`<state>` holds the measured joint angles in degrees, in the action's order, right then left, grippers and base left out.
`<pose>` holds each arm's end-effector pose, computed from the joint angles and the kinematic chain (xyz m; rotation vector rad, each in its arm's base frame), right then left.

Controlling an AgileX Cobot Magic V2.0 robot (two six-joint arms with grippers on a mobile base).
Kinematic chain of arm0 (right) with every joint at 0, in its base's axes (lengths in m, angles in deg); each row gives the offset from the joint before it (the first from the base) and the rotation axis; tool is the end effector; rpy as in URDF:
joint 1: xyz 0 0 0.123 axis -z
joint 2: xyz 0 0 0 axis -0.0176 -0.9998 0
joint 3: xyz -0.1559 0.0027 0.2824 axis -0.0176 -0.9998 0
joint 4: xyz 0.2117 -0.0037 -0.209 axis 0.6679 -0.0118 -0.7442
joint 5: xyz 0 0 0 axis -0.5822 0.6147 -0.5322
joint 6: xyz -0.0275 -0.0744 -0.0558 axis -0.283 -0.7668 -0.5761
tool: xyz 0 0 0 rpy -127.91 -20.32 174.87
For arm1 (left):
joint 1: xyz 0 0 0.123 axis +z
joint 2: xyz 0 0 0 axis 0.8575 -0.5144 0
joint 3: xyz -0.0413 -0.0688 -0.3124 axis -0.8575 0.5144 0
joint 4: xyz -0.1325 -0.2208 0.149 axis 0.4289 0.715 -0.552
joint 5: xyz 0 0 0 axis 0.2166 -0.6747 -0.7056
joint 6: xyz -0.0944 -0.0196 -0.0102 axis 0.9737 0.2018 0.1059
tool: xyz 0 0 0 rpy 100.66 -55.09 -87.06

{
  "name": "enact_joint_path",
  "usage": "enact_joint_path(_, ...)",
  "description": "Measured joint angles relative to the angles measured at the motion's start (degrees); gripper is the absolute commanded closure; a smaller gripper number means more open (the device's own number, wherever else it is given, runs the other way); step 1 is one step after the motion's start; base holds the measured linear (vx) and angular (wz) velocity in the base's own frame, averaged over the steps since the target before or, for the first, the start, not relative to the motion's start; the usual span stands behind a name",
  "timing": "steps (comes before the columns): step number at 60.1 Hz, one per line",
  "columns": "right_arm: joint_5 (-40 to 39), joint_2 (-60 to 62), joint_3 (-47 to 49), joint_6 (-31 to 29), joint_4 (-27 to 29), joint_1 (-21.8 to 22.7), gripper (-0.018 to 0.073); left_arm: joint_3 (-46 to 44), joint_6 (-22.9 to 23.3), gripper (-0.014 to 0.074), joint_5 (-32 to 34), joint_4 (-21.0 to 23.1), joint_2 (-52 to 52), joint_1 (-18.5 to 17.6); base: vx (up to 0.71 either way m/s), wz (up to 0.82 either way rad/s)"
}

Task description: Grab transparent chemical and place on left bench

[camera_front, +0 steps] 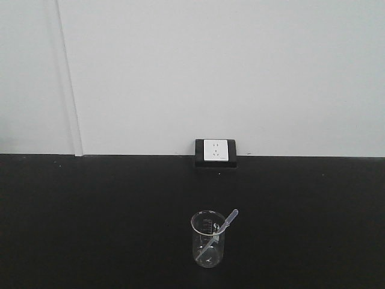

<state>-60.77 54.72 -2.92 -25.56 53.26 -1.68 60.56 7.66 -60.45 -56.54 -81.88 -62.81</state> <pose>0.0697 0.0010 0.1772 -0.0257 1.7646 -0.0010 0.0710 -0.0046 0.2028 0.0741 1.5102 -0.0273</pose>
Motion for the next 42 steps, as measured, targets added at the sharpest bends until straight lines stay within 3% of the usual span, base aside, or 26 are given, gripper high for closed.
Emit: enact_joint_path(42, 0.00, 0.00, 0.00, 0.00, 0.00, 0.00, 0.0566, 0.00, 0.00, 0.0600, 0.00, 0.00, 0.00, 0.00, 0.00, 0.00)
